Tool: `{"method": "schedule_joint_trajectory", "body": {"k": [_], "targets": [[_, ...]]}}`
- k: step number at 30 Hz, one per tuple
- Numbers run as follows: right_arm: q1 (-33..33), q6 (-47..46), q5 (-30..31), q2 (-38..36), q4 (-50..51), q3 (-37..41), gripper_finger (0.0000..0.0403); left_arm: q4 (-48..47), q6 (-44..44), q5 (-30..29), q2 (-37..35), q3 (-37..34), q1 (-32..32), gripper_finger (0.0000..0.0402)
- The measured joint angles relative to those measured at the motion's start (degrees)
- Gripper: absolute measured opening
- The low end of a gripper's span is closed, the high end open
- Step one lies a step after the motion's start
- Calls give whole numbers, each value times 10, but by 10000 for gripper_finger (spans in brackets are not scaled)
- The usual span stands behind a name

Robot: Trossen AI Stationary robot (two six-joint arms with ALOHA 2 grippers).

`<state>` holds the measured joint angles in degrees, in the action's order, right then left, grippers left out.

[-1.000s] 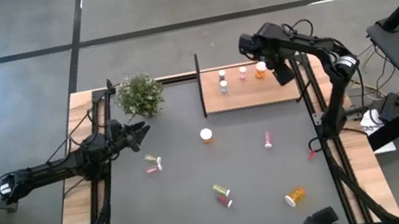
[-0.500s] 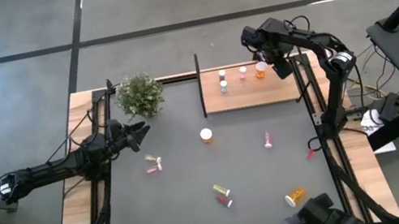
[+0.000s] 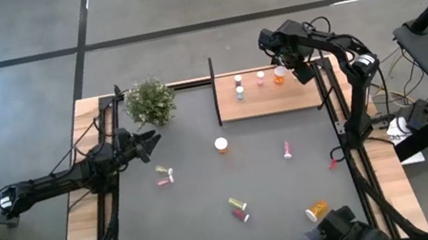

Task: Pick and place medicine bottles onto shelf by color
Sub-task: Put the top yellow pill bottle on the shelf, then put the top orange pill bottle on the shelf aligned with the other orange pill bottle

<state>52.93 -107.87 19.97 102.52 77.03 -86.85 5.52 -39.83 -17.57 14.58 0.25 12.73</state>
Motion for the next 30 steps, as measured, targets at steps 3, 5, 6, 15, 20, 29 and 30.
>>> {"method": "schedule_joint_trajectory", "body": {"k": [3,5,6,15,20,29,30], "targets": [[0,1,-1,0,0,0,118,0,0,0,0,0,0,231],[0,2,-3,0,0,0,119,0,0,0,0,0,0,231],[0,2,-3,0,1,0,121,0,0,0,0,0,0,231],[0,7,-8,0,0,1,177,0,0,0,0,0,0,231],[0,12,-6,-9,1,1,208,0,0,0,0,0,0,231],[0,17,-4,-56,2,1,243,0,0,0,0,0,0,231],[-1,21,-4,-61,2,1,246,0,0,0,0,0,0,231]]}}
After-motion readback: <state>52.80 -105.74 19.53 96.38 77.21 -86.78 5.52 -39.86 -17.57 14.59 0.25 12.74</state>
